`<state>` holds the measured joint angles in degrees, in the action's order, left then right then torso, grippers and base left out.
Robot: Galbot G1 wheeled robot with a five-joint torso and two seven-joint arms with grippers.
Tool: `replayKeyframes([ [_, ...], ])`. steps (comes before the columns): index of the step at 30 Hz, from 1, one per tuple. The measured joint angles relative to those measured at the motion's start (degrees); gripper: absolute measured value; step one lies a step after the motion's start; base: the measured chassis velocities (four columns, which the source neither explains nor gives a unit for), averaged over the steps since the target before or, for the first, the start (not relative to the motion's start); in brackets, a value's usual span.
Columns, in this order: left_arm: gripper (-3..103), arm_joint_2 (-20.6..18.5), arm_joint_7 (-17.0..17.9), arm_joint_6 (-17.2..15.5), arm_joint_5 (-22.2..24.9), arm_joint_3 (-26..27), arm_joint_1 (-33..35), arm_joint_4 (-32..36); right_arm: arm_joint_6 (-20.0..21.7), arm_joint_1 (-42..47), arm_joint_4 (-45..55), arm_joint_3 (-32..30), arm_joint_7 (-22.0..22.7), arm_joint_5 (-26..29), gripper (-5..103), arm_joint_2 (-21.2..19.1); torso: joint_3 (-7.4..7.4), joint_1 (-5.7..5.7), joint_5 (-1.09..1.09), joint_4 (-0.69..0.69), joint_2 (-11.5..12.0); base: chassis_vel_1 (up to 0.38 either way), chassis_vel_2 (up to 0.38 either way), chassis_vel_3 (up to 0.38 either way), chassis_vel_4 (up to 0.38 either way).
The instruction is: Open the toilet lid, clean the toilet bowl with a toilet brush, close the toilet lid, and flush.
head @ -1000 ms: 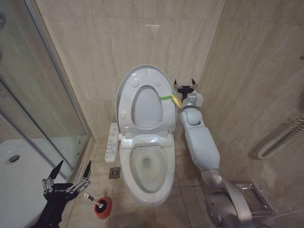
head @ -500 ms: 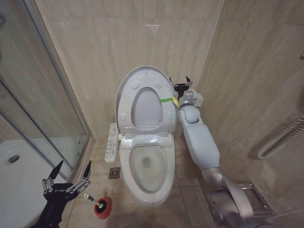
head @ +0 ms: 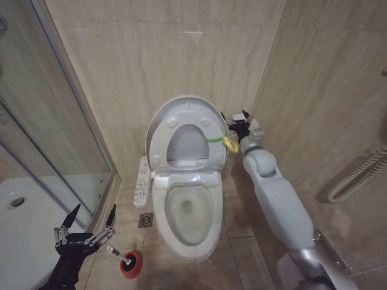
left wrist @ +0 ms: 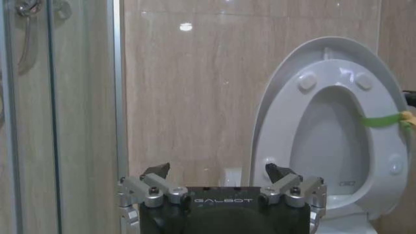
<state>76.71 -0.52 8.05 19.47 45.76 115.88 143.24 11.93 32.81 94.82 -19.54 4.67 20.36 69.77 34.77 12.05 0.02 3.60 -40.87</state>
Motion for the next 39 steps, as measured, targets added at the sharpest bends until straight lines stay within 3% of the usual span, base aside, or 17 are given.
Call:
replayKeyframes([
  [7, 99, 0.0, 0.0, 0.0, 0.0, 0.0, 0.0, 0.0, 2.5, 6.5, 9.9, -1.0, 0.0, 5.3, 100, -3.7, 0.0, 0.0, 0.0, -0.01, 0.0, 0.0, 0.0, 0.0, 0.0],
  [11, 99, 0.0, 0.0, 0.0, 0.0, 0.0, 0.0, 0.0, 3.8, 16.6, 19.1, -3.0, 0.1, 9.0, 100, -6.7, 0.0, 0.0, 0.01, 0.02, 0.0, 0.0, 0.0, 0.0, 0.0],
  [18, 99, 0.0, 0.0, 0.0, 0.0, 0.0, 0.0, 0.0, 3.9, 24.6, 25.3, -6.4, 0.9, 11.0, 100, -9.3, -0.01, -0.01, -0.01, 0.02, 0.0, 0.0, 0.0, 0.0, 0.0],
  [27, 99, 0.0, 0.0, 0.0, 0.0, 0.0, 0.0, 0.0, 9.9, 27.2, 29.4, -8.4, 5.5, 11.8, 100, -6.2, 0.0, 0.01, -0.01, -0.03, 0.0, 0.0, 0.0, 0.0, 0.0],
  [33, 99, 0.0, 0.0, 0.0, 0.0, 0.0, 0.0, 0.0, 10.4, 35.0, 34.0, -9.9, 6.1, 10.4, 100, -6.3, 0.0, 0.0, -0.03, 0.01, 0.0, 0.0, 0.0, 0.0, 0.0],
  [39, 99, 0.0, 0.0, 0.0, 0.0, 0.0, 0.0, 0.0, 8.3, 41.3, 37.3, -10.2, 5.6, 7.4, 100, -3.2, 0.0, 0.0, -0.03, 0.0, 0.0, 0.0, 0.0, 0.0, 0.0],
])
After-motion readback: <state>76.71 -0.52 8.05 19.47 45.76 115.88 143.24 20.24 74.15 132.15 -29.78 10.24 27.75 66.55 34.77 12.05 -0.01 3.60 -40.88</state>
